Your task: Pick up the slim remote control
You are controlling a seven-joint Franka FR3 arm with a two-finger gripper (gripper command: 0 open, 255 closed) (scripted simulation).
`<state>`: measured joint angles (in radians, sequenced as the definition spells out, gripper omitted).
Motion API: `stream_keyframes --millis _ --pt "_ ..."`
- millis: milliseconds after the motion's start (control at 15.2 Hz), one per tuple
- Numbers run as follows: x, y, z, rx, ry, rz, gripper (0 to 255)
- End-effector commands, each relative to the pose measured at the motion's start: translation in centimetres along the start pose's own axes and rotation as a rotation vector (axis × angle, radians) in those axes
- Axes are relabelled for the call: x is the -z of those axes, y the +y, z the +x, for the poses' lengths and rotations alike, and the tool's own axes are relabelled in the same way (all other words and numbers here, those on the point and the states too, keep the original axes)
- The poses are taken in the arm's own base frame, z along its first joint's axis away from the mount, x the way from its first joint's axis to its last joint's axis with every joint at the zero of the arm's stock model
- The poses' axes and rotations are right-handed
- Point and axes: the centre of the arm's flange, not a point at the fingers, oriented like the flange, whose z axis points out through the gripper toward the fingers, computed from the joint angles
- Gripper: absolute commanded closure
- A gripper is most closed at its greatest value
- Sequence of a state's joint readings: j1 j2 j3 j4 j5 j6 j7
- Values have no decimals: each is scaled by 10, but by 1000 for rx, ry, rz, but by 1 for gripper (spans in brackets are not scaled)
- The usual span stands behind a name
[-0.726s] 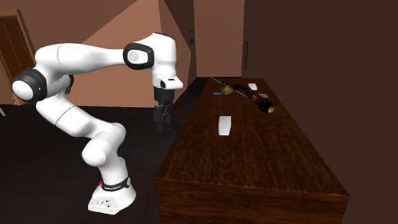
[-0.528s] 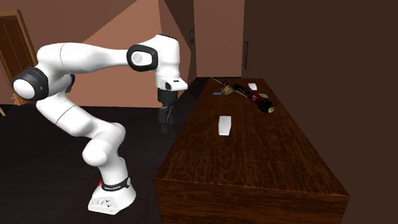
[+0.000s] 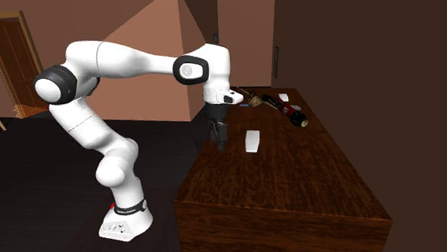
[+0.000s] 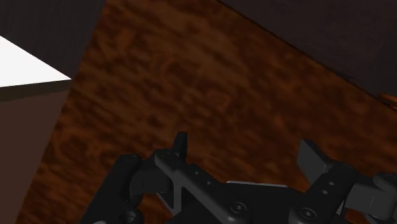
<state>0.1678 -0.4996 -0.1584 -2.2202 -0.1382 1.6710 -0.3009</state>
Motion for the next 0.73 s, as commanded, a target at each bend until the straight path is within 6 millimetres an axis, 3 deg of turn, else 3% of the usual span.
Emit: stream_keyframes --millis 0,330,660 --pt "-4 -2 27 116 10 0 0" --pt "-10 -18 87 391 32 3 0" --pt "-15 -50 141 666 55 7 0"
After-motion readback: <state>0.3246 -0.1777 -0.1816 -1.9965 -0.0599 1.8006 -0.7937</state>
